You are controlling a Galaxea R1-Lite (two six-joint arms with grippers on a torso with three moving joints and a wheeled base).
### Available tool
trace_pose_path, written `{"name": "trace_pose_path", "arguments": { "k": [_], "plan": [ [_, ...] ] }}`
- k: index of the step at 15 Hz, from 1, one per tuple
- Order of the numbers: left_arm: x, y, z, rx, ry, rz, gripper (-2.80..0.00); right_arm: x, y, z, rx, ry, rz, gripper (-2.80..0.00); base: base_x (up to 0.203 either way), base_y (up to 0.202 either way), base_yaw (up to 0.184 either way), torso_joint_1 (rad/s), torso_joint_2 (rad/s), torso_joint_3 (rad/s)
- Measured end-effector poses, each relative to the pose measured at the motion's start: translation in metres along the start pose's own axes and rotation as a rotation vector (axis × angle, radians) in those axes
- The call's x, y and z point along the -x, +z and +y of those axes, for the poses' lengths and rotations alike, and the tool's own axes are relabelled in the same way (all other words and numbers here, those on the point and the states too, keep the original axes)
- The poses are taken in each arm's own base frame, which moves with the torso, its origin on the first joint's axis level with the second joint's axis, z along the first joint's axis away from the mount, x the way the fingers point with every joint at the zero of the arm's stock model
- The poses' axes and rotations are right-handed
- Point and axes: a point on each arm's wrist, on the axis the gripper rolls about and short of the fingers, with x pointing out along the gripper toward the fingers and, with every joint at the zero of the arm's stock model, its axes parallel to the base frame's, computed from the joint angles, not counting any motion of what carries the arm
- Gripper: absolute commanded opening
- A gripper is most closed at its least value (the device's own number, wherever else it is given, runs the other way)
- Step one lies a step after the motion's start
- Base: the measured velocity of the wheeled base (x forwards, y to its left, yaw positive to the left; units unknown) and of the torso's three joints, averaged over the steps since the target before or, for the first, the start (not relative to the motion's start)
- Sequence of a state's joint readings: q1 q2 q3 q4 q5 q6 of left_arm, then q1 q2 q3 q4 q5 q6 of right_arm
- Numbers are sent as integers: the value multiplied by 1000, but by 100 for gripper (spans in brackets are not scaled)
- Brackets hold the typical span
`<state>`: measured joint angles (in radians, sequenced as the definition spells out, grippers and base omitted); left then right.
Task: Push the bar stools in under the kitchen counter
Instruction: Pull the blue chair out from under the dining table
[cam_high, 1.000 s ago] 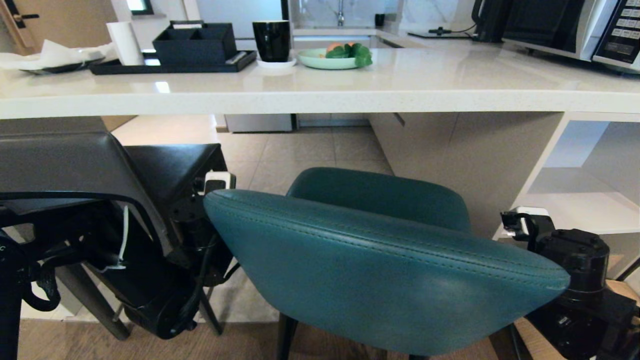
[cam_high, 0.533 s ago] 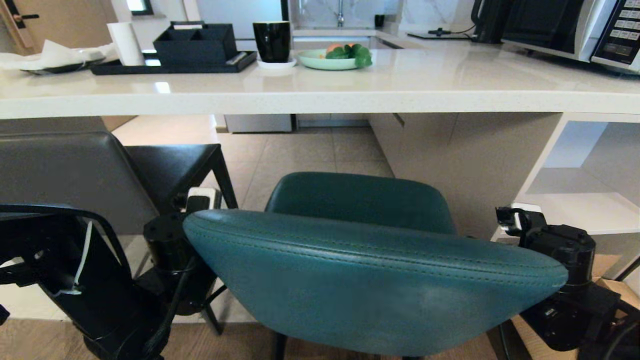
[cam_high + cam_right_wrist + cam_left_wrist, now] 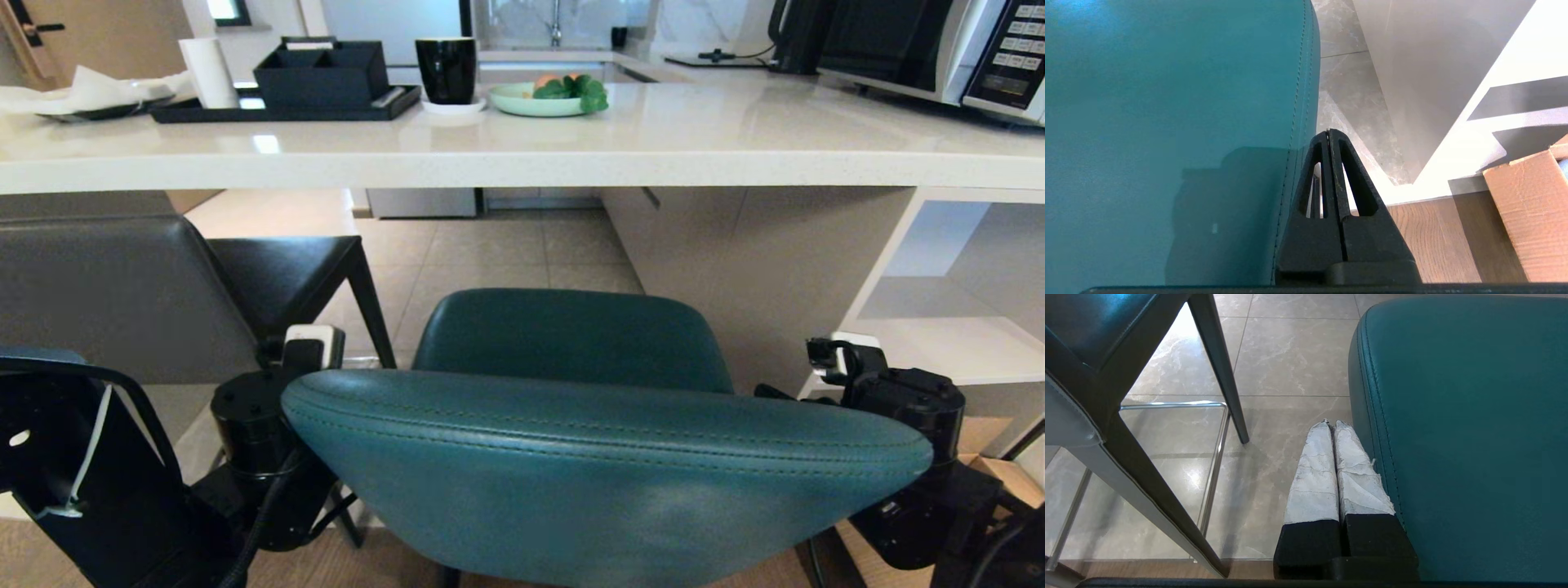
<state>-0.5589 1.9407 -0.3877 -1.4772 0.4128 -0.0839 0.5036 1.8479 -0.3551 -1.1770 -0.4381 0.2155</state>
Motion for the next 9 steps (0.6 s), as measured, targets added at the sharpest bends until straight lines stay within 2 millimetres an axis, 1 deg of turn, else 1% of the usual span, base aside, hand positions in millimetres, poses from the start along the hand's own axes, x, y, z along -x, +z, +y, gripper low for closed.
{"name": "trace_pose_path", "arguments": {
  "k": [5, 6, 9],
  "plan": [
    [1, 2, -4, 11, -13, -9, -280, 2, -2, -1, 6, -3, 3, -280, 0, 0, 0, 0, 0, 0],
    [0, 3, -5, 14, -13, -16, -280, 2, -2, -1, 5, -2, 1, -280, -103, 0, -1, 12, 7, -2],
    [0, 5, -5, 19, -11, -27, -280, 2, -4, -2, 11, -6, 12, -280, -190, 0, -1, 4, 4, 4]
  ]
}}
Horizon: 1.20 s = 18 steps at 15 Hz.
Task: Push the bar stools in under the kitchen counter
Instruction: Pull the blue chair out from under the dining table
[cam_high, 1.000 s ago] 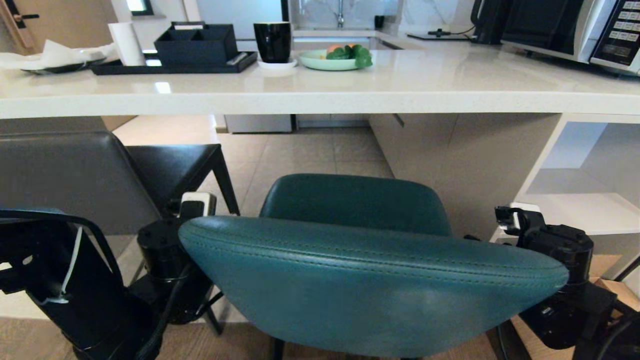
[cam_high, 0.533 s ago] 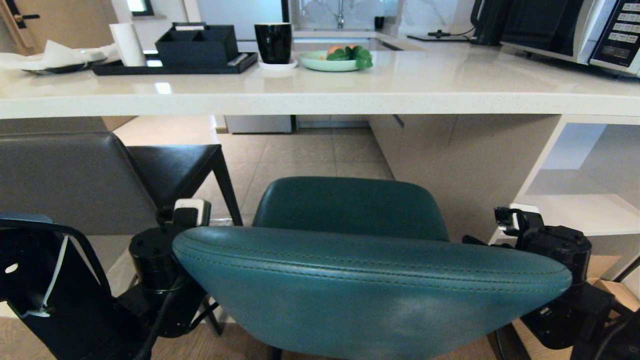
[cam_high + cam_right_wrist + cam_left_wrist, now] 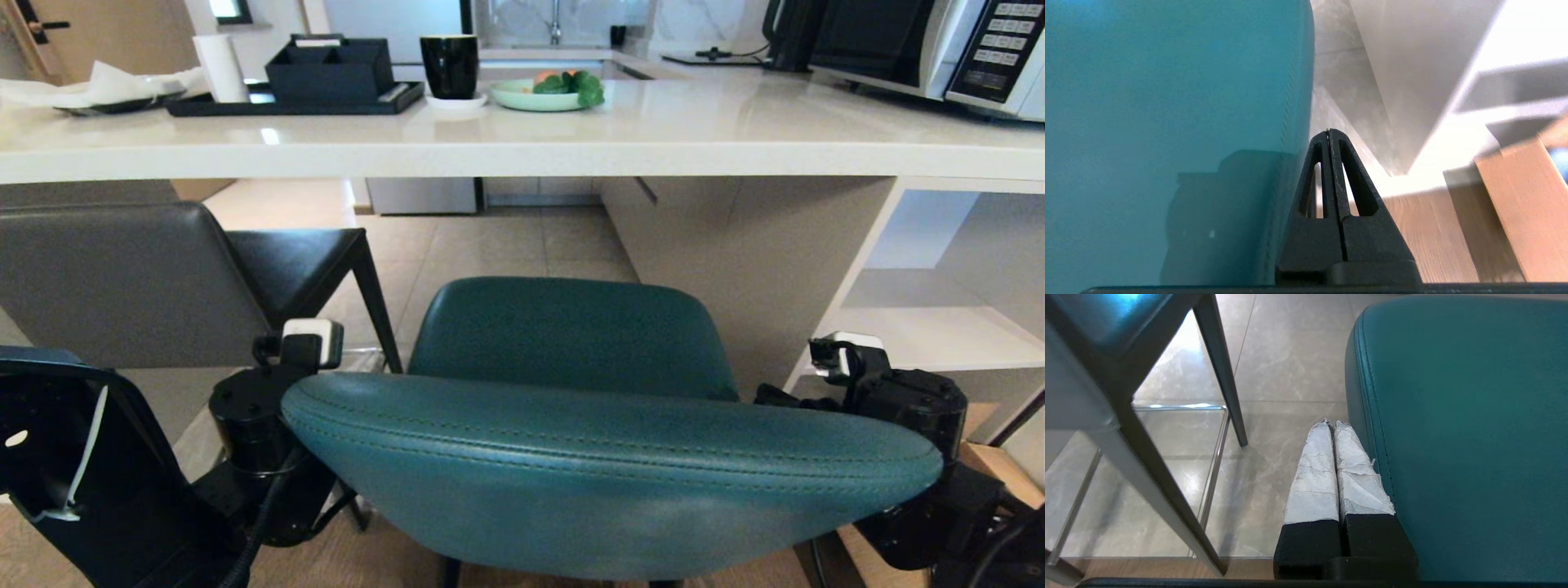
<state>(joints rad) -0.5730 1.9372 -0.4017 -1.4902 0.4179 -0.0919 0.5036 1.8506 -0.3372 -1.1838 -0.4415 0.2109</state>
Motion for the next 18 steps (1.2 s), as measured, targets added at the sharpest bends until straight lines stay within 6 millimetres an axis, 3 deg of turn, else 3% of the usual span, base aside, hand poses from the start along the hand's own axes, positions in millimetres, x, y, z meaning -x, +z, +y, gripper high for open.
{"name": "trace_pose_path", "arguments": {
  "k": [4, 9, 15, 18],
  "plan": [
    [-3, 2, -2, 2, -3, -10, -280, -1, -1, 0, 5, -1, 9, -280, -172, 0, -1, 2, 1, 2],
    [-20, 1, -5, 5, -5, -27, -280, -1, 0, 1, 20, -9, 3, -280, 0, 0, 0, 0, 0, 0],
    [-39, -8, -9, 1, 0, -30, -280, 30, -2, 8, 99, 17, 1, -280, 0, 0, 0, 0, 0, 0],
    [-45, -11, -10, -19, 5, -28, -280, 35, -1, 7, 94, 27, -6, -280, 0, 0, 0, 0, 0, 0]
  ]
}}
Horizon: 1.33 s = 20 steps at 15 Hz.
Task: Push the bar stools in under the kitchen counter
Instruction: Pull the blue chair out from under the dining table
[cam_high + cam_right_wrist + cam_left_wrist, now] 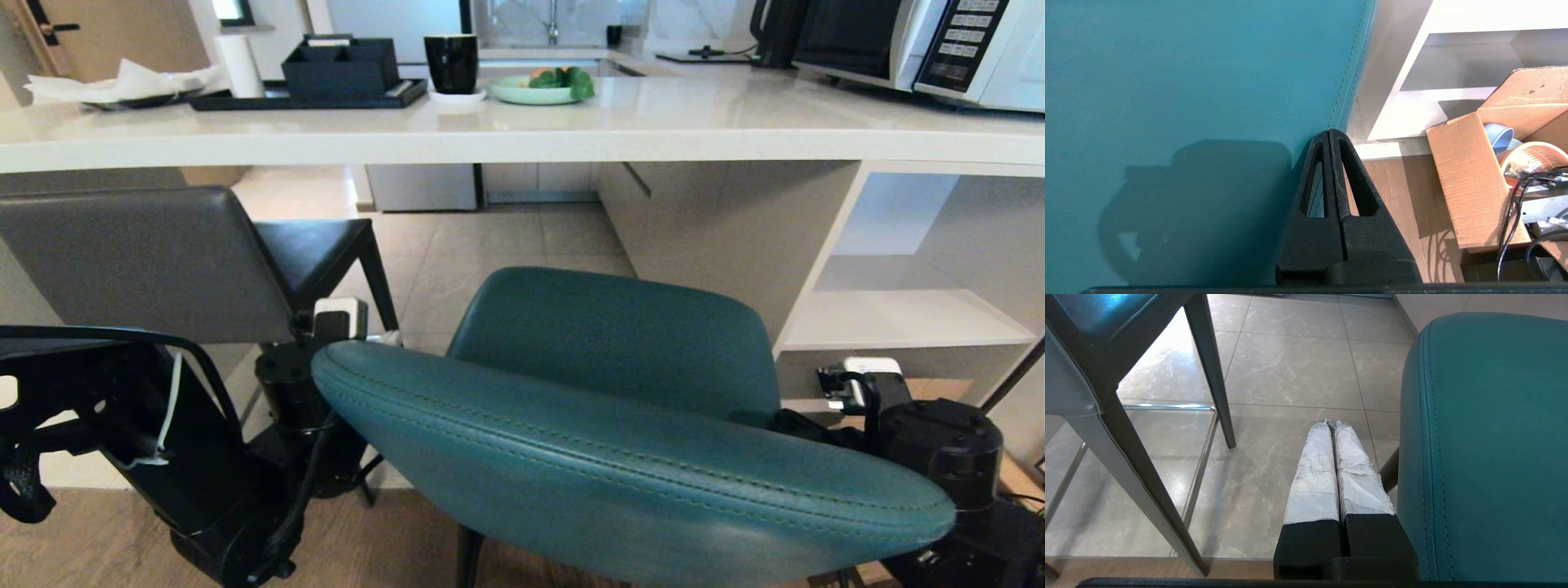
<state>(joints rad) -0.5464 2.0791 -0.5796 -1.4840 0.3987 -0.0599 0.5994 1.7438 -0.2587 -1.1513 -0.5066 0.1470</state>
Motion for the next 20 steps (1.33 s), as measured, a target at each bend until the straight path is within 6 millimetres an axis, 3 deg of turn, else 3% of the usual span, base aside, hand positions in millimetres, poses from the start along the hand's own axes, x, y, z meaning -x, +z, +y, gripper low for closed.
{"name": "trace_pose_path", "arguments": {
  "k": [10, 16, 20],
  "plan": [
    [28, 1, 12, -23, 9, 52, -280, -44, 11, 11, -47, -22, -48, -280, 0, 0, 0, 0, 0, 0],
    [43, 4, 18, -25, 12, 68, -280, -56, 7, 16, -45, -29, -40, -280, 0, 0, 0, 0, 0, 0],
    [40, 4, 20, -21, 22, 65, -280, -62, 4, 16, -55, -42, -29, -280, 0, 0, 0, 0, 0, 0]
  ]
}}
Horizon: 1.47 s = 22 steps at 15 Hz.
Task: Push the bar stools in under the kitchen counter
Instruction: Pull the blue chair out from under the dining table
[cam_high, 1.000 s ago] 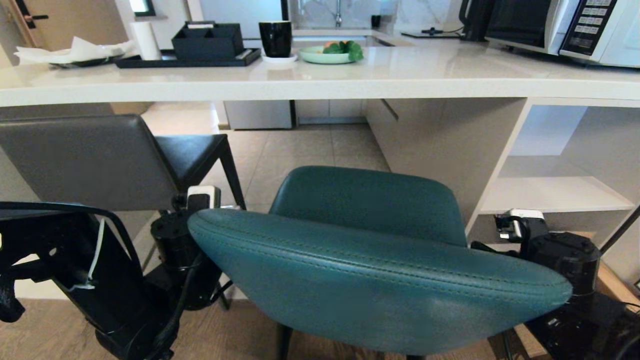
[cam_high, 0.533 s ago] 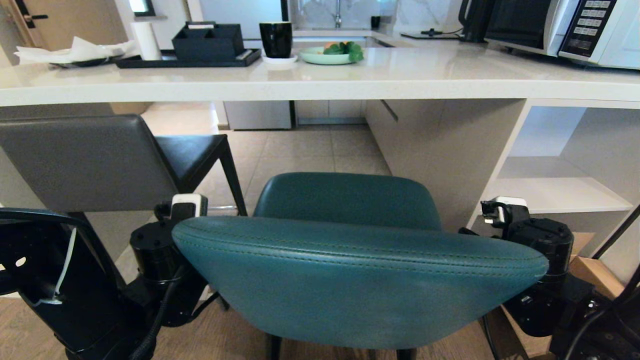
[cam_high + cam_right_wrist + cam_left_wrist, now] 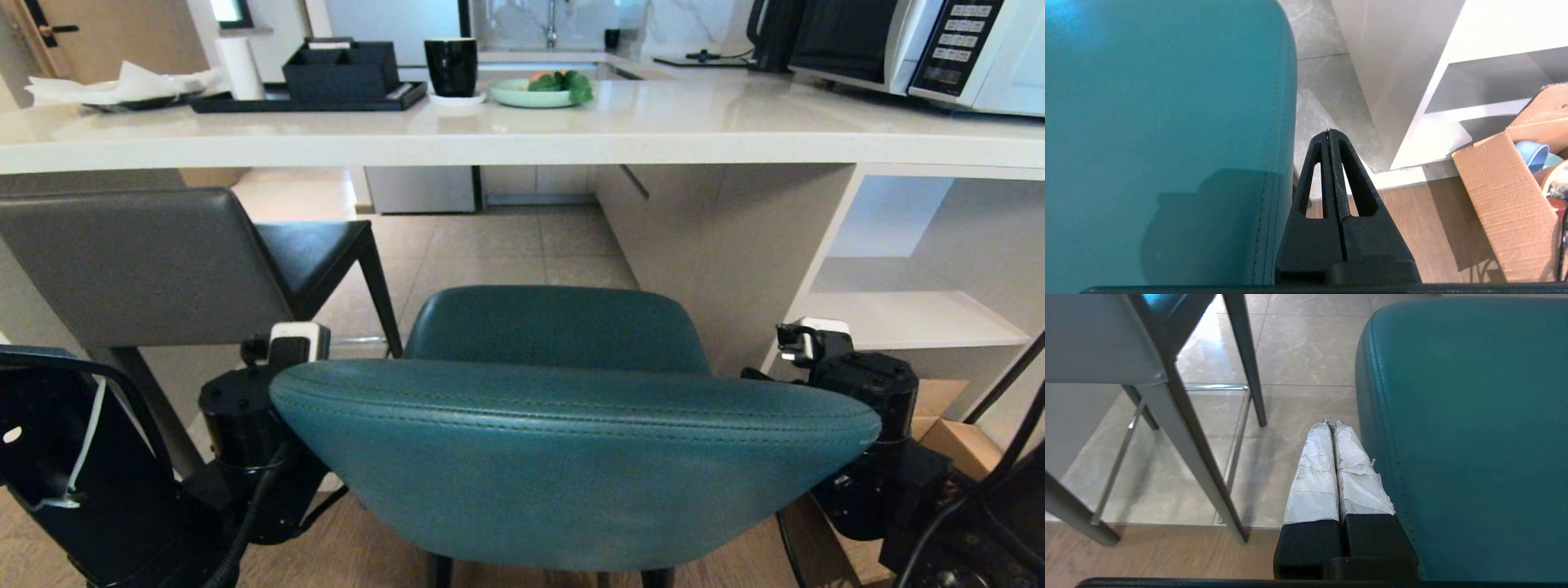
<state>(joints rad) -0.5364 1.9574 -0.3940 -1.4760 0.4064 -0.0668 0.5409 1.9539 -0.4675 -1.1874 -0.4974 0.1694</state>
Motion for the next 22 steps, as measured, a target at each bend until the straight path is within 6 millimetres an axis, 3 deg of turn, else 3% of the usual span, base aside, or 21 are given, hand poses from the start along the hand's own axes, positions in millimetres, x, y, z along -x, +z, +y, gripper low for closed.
{"name": "trace_pose_path", "arguments": {
  "k": [4, 7, 16, 22],
  "plan": [
    [-24, 7, 6, 18, 38, -48, -280, -20, 7, -9, -23, -59, -18, -280, 0, 0, 0, 0, 0, 0],
    [-30, 7, 7, 22, 50, -59, -280, -25, 6, -10, -25, -69, -19, -280, 0, 0, 0, 0, 0, 0],
    [-28, 4, 6, 18, 53, -50, -280, -29, 7, -9, -25, -70, -25, -280, 0, 0, 0, 0, 0, 0],
    [-28, 6, 6, 15, 56, -61, -280, -33, 6, -8, -29, -70, -30, -280, -169, 0, 0, 7, 2, 2]
  ]
}}
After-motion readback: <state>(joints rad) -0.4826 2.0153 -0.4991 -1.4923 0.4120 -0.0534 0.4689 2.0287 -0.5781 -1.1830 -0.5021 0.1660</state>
